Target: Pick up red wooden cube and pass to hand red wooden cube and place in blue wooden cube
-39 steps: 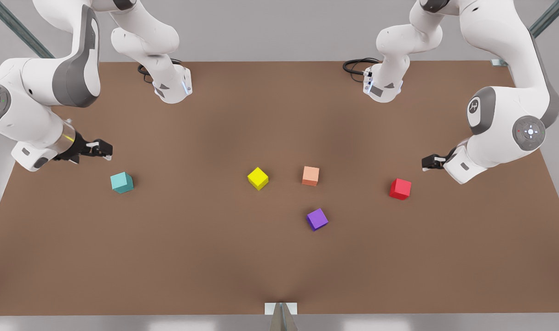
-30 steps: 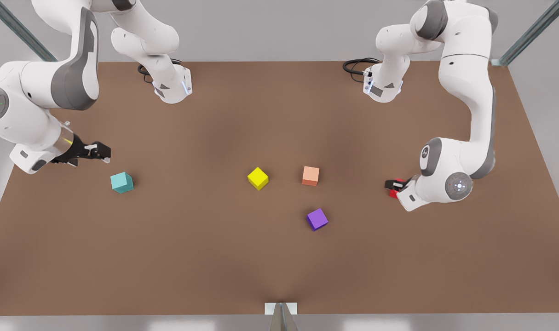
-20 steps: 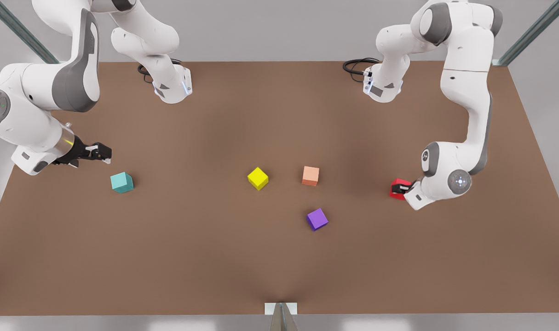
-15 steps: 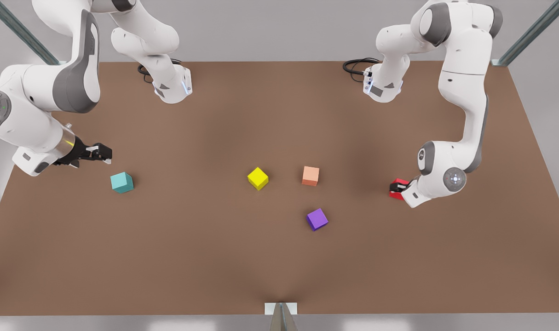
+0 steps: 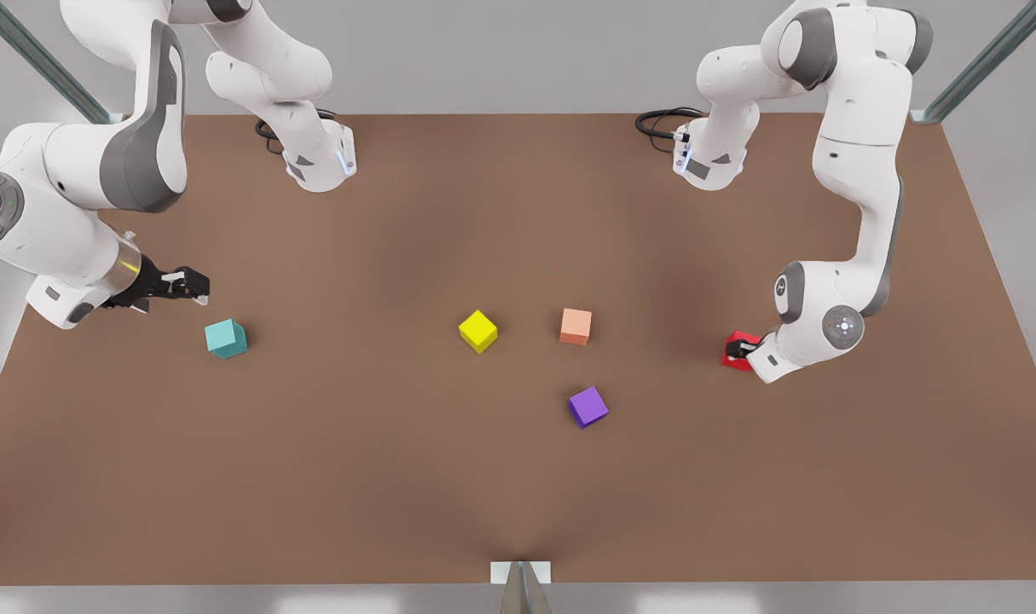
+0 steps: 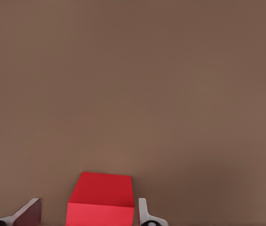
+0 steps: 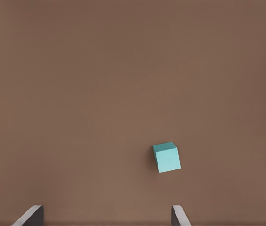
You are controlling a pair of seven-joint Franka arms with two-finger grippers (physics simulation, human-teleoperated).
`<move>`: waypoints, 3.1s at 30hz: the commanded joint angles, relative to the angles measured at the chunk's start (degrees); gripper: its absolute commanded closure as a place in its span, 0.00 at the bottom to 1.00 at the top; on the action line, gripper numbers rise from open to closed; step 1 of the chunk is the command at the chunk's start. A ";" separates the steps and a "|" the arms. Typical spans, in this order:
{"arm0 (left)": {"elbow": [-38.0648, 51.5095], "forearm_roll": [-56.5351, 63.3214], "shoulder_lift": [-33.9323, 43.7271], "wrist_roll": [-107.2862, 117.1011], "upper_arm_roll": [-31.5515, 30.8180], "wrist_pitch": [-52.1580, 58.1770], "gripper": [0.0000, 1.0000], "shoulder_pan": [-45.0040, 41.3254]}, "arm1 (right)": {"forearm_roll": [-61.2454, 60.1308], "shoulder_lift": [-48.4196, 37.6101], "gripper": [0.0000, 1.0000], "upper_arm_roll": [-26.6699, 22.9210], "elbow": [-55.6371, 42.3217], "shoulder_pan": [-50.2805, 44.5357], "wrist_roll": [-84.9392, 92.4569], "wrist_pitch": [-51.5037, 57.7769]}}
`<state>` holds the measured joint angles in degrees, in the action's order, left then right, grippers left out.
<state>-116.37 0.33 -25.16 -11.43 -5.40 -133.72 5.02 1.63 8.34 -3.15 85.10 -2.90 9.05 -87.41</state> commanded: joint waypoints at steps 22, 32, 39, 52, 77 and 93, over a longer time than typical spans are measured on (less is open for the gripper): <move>-3.60 0.02 -4.02 -2.28 0.04 -7.78 0.10 -0.19 | 0.04 0.01 0.00 -0.02 0.68 0.00 0.44 -0.39; 11.48 -8.40 -4.28 13.97 -5.57 18.27 0.42 -1.33 | -16.37 8.61 0.00 0.24 -2.30 0.09 23.97 0.93; 53.44 -40.14 -31.09 28.13 -28.61 26.24 0.41 -6.43 | -60.59 32.87 0.00 6.13 -7.05 -0.62 81.47 3.74; 58.19 -53.06 -37.86 18.29 -30.81 23.95 0.41 -5.99 | -82.22 38.41 0.00 6.22 -9.51 -12.57 120.94 -24.82; 58.01 -52.54 -39.00 0.71 -31.07 23.33 0.43 -6.25 | -96.81 38.68 0.00 8.86 -7.49 -18.81 122.35 -28.07; 57.93 -52.80 -38.91 0.80 -31.25 22.54 0.42 -6.34 | -98.83 41.67 0.00 10.79 -8.72 -20.04 122.35 -32.03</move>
<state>-58.43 -51.83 -64.16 -6.99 -36.60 -111.34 -1.33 -97.00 49.90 7.52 76.54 -22.94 125.84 -118.11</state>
